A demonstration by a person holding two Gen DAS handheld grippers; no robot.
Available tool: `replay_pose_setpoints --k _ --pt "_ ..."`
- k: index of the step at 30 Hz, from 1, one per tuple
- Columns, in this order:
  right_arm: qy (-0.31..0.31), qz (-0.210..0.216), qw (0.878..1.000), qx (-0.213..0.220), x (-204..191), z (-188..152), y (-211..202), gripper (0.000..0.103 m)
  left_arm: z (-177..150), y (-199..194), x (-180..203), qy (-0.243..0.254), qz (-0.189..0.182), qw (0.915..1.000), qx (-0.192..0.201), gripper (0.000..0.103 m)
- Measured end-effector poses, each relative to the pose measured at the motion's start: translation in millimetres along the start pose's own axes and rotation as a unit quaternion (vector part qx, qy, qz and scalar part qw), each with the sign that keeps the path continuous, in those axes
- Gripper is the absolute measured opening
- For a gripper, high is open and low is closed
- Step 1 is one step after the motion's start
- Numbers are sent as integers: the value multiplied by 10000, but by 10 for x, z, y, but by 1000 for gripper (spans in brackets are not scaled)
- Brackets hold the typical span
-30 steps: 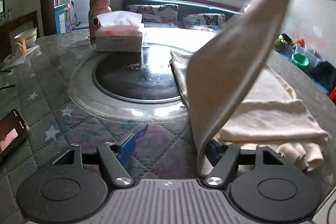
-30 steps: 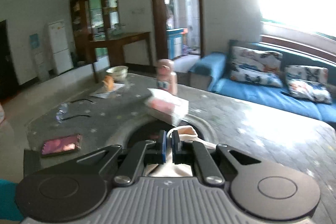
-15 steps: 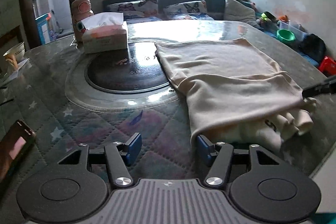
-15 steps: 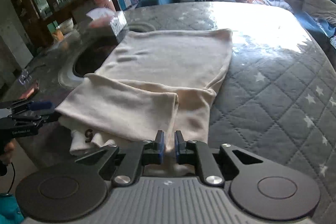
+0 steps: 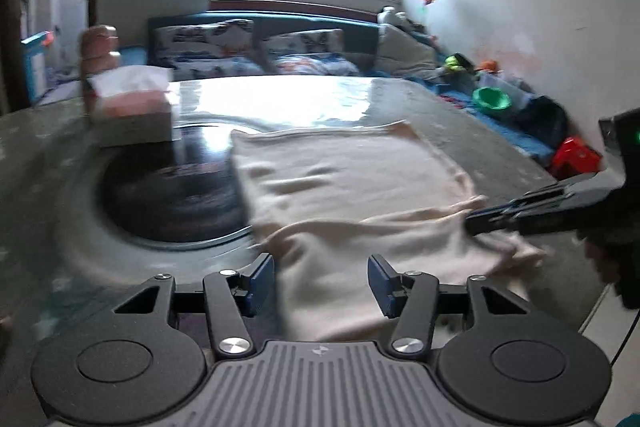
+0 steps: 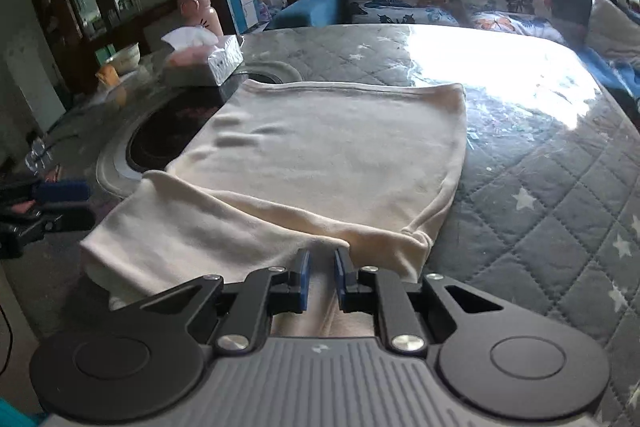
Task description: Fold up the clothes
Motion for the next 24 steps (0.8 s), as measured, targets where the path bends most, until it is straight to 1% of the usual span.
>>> replay_pose_setpoints --k 3,4,7,10,12,14,16,19,21,24 --pt "-174 -168 9997 103 -39 13 -41 2 108 183 54 -88 -232 9997 -16 52" --pt "-248 -250 9992 162 -56 23 -62 2 123 233 57 -87 -238 9997 -20 52" --pt "-386 -458 9977 317 -78 43 -128 2 105 358 13 -113 -84 9998 -137 52" --pt "-401 -572 9973 235 -23 17 -81 2 21 446 -82 -183 85 9993 -318 51" --pt "-418 -616 9969 260 -11 0 -74 2 -13 425 -126 -235 120 9991 -318 51" --pt "-472 -525 9967 390 -50 10 -133 2 8 400 -128 -284 189 9990 -291 51" --pt "-571 -360 9963 525 -116 32 -202 3 56 354 -110 -302 173 9993 -169 51" --pt "-720 -195 9963 438 -191 39 -157 4 103 377 -30 -133 90 9998 -86 53" --pt "-754 -190 9967 236 -181 11 -42 5 77 469 -46 -99 166 9995 -233 53" --pt "-697 -241 9971 173 -122 -43 17 5 49 471 -59 -1 253 9993 -266 54"
Point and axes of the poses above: each gripper's, at about its wrist camera, not at the fingertips, and y roughly the way its jaws point, x to its right, z to its top, the point moved 2 cm from there along y, roughly the way its jaws point, and after that the axes turned 1 degree about x, right-handed, at the moved point
